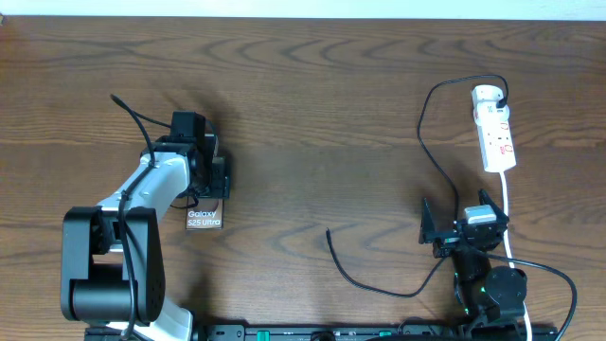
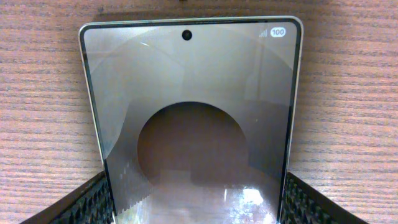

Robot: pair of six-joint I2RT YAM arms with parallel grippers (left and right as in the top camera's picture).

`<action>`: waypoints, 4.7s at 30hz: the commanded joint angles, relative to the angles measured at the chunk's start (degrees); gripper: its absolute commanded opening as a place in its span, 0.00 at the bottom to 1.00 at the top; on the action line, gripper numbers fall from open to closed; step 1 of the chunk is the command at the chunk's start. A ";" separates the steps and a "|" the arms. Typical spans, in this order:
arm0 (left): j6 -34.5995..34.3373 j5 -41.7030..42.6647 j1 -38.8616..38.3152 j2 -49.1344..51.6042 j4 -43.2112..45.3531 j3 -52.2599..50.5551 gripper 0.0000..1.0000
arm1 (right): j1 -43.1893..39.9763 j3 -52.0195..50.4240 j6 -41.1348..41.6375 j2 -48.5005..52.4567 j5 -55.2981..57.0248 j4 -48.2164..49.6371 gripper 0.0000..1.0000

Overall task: Plug charger to phone and switch on socket
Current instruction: 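Lower the left gripper and close it on the phone's top edge, then lift the phone with the left gripper and turn it toward center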

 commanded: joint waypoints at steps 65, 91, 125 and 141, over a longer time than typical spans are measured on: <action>-101.29 66.53 8.24 -28.48 4.74 2.75 0.07 | 0.46 -0.17 0.63 -0.35 0.26 -0.09 0.99; -100.10 66.10 8.24 -28.59 4.72 2.75 0.08 | 0.46 -0.17 0.63 -0.35 0.26 -0.11 0.99; -70.75 -1.22 8.24 -28.48 -16.59 2.05 0.07 | 0.46 -0.17 0.63 -0.35 0.26 -0.09 0.99; -70.77 -1.22 8.24 -28.48 -16.57 2.05 0.07 | 0.44 -0.17 0.63 -0.35 -1.01 -0.02 0.99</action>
